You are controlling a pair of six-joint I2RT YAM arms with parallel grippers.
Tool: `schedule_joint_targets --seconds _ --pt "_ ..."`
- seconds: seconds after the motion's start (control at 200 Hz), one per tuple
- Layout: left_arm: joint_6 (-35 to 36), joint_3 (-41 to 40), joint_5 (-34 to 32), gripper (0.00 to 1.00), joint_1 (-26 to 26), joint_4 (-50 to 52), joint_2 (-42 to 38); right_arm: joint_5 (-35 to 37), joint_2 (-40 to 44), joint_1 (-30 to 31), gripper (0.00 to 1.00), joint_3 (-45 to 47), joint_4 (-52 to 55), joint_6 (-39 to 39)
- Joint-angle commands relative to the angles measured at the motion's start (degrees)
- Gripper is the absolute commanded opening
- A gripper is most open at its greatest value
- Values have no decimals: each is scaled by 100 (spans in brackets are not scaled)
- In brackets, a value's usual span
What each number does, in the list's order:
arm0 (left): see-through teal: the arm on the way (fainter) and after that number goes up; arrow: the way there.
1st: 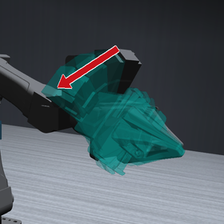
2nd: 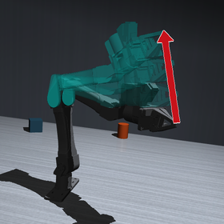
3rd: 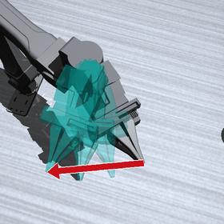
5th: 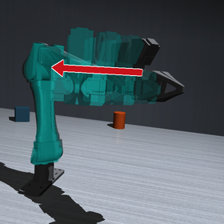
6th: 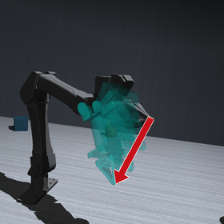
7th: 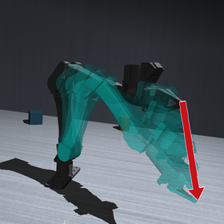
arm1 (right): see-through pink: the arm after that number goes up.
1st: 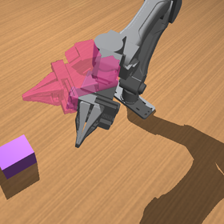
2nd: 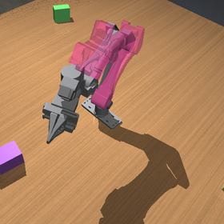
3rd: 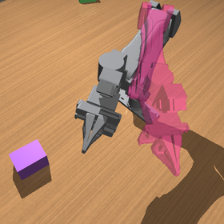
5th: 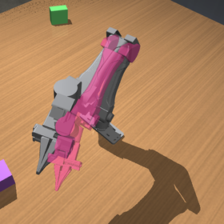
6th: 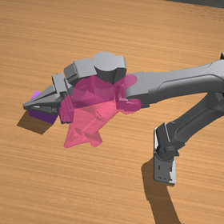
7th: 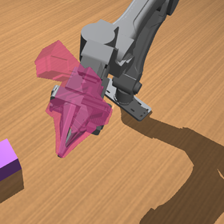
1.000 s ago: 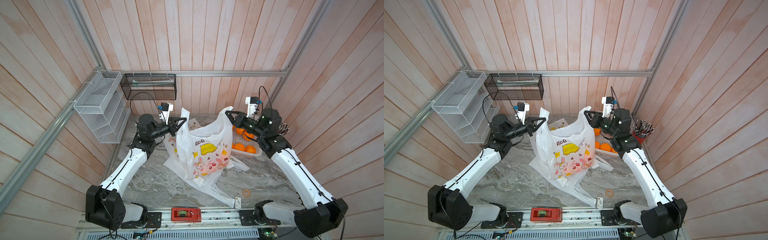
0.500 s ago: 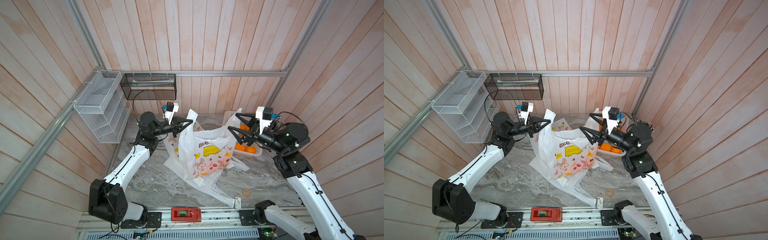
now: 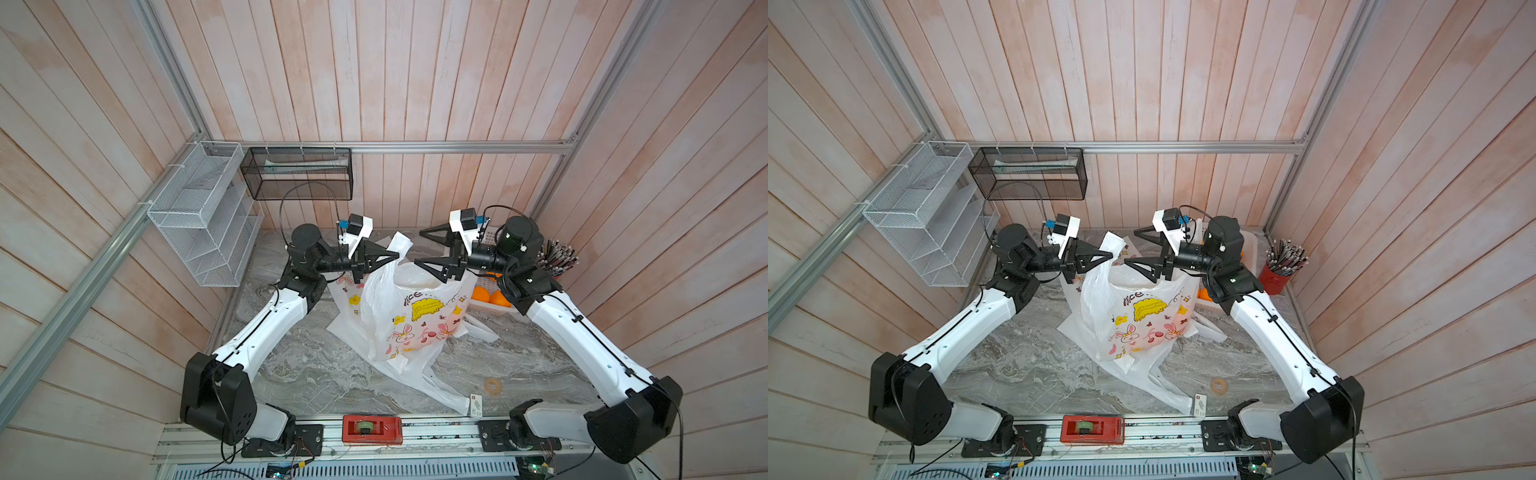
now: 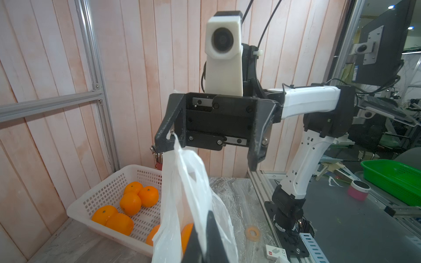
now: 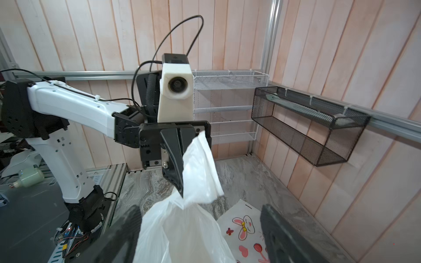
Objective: Place the oranges into plastic bags & tie knots
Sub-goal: Adjust the plastic bag.
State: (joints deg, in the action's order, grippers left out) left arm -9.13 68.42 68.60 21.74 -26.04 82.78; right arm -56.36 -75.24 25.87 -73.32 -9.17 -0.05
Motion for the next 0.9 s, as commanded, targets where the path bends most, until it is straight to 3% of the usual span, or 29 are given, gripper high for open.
schedule_joint_targets --seconds 0.0,0.16,0.33,0.395,0.455,0.52,0.635,0.79,0.895 --pt "419 223 228 0 75 168 69 -393 -200 143 82 -276 -379 -31" --pt "438 266 285 0 110 172 114 -440 -461 317 65 -513 -346 -7" --pt "435 302 254 0 120 232 133 -402 -578 365 19 -638 -338 57" --pt "437 291 150 20 118 262 87 -368 -597 375 0 -701 -225 9" --pt "511 223 -79 43 117 340 -7 -264 -597 372 0 -745 -141 5" --pt "707 117 -476 57 112 587 -213 -132 -589 375 0 -778 -81 -11" --pt "676 -285 -1824 81 111 875 -749 209 -603 372 0 -872 140 -104" --pt "508 -647 -2881 89 167 1316 -1348 652 -671 407 0 -1057 403 -204" --pt "510 -802 -3565 94 480 1517 -1520 798 -719 447 0 -1123 416 -204"
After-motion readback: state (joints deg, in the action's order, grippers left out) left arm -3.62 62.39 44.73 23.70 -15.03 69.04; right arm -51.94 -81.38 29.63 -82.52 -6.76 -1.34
